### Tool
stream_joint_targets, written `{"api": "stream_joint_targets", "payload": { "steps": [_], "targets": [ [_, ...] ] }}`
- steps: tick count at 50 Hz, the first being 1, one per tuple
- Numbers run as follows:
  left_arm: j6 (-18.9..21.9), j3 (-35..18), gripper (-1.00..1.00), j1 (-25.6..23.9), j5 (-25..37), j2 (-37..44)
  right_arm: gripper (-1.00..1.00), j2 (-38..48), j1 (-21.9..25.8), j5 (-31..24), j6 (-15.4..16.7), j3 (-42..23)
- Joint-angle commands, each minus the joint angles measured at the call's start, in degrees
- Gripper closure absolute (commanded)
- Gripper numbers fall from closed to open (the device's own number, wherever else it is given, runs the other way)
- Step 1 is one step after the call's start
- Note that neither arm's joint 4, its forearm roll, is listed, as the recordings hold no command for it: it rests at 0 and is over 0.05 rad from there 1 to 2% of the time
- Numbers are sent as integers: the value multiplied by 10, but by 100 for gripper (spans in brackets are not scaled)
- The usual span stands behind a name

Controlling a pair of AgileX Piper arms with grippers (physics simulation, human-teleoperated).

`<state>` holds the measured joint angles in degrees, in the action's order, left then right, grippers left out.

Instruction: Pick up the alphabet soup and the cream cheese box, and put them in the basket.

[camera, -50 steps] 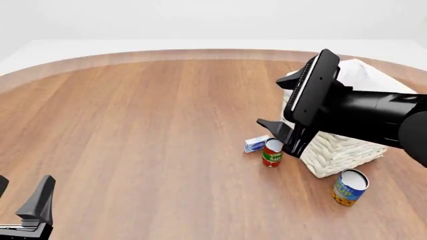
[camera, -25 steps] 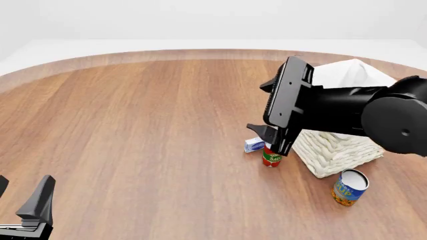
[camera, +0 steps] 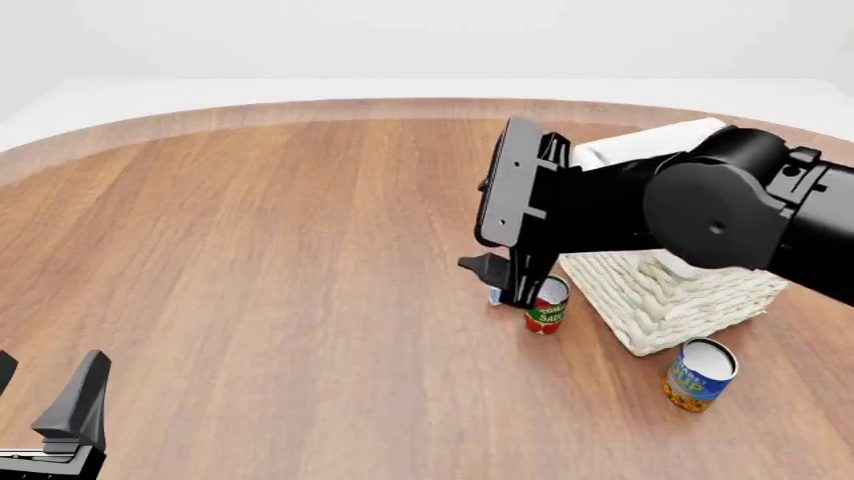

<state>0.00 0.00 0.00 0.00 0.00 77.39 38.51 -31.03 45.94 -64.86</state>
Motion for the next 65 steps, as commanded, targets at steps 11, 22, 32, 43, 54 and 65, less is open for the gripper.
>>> {"api": "stream_joint_targets", "payload": {
  "steps": [11,22,32,43,54,65],
  "targets": [
    [0,0,-100,0,0,0,-100,45,-18,-41,63,-23],
    [0,0,-100,0,0,0,-100,59,-15,-59,97,-25],
    [0,0,-100,0,0,0,-100,76,-18,-62,105,-32],
    [0,0,-100,0,0,0,-100,107,-7,-98,86,-87],
    [0,0,-100,0,0,0,-100,128,-13,-126,99,-118],
    [0,0,-100,0,0,0,-100,124,-13,-139,116,-110]
  ]
}}
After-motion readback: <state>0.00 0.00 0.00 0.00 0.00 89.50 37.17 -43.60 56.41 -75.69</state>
